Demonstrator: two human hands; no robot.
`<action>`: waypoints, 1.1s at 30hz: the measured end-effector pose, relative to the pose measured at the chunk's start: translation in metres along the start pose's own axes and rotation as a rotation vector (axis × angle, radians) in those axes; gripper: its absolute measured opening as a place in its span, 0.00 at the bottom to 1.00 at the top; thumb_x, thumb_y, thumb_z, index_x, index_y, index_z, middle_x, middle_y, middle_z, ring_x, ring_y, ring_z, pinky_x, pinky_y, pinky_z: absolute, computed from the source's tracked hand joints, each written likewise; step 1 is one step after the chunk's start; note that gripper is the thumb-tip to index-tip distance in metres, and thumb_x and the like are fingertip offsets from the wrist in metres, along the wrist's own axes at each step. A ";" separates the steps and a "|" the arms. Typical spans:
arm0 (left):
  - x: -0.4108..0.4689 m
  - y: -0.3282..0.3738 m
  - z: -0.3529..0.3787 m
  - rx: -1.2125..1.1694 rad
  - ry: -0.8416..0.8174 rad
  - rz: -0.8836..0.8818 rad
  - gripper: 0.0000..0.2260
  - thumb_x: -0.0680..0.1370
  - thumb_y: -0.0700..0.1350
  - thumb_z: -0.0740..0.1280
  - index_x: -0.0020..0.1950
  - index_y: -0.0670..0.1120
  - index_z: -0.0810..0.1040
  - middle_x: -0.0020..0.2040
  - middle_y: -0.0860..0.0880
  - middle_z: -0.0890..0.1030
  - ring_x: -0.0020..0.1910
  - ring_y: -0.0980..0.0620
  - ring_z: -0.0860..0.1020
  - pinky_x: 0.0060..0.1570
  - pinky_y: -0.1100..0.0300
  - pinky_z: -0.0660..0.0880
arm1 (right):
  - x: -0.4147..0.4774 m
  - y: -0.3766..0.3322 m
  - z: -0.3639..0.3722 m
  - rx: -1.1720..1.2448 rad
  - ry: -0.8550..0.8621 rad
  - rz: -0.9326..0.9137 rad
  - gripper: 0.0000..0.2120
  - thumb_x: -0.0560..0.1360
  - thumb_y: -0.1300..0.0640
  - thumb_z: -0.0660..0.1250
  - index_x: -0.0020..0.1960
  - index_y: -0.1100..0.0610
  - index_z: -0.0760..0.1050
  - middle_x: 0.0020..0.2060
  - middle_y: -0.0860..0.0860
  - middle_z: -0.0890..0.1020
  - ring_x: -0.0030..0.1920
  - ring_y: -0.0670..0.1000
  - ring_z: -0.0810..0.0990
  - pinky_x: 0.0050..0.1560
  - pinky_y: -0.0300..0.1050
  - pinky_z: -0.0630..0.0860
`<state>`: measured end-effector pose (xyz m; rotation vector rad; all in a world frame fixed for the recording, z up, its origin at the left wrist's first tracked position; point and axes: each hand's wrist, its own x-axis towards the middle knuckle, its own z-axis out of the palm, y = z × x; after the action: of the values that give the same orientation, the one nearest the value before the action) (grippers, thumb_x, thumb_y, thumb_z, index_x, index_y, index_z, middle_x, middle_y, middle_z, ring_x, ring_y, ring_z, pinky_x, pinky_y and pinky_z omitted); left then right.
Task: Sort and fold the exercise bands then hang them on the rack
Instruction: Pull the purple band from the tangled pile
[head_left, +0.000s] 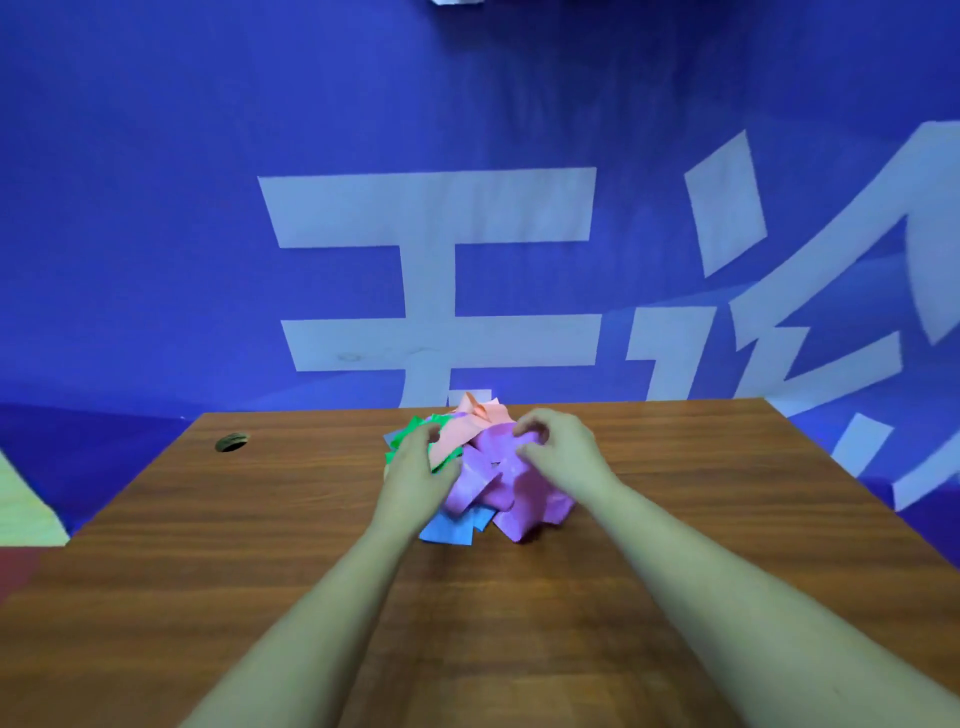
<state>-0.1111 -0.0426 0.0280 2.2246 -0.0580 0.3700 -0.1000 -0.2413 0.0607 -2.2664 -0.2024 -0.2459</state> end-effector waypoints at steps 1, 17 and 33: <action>-0.004 0.012 -0.004 -0.093 -0.024 0.000 0.16 0.77 0.43 0.69 0.64 0.45 0.75 0.61 0.52 0.78 0.59 0.54 0.74 0.54 0.65 0.67 | 0.001 -0.014 -0.011 0.051 -0.010 -0.028 0.13 0.66 0.62 0.68 0.43 0.45 0.78 0.43 0.41 0.82 0.48 0.49 0.80 0.52 0.44 0.75; -0.065 0.132 -0.038 -0.753 -0.043 0.095 0.07 0.81 0.49 0.64 0.46 0.48 0.77 0.46 0.49 0.81 0.45 0.52 0.80 0.51 0.52 0.77 | -0.049 -0.104 -0.108 0.570 -0.036 0.024 0.09 0.71 0.67 0.72 0.49 0.57 0.80 0.42 0.56 0.79 0.40 0.50 0.79 0.42 0.47 0.80; -0.079 0.126 -0.047 -0.653 -0.053 0.134 0.07 0.77 0.46 0.70 0.52 0.46 0.83 0.51 0.44 0.84 0.51 0.47 0.81 0.53 0.55 0.77 | -0.096 -0.100 -0.101 0.146 -0.089 -0.122 0.13 0.74 0.42 0.69 0.48 0.51 0.82 0.28 0.48 0.74 0.29 0.45 0.71 0.33 0.41 0.69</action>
<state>-0.2190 -0.0924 0.1286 1.5869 -0.3129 0.3088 -0.2270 -0.2598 0.1752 -2.1240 -0.3943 -0.1874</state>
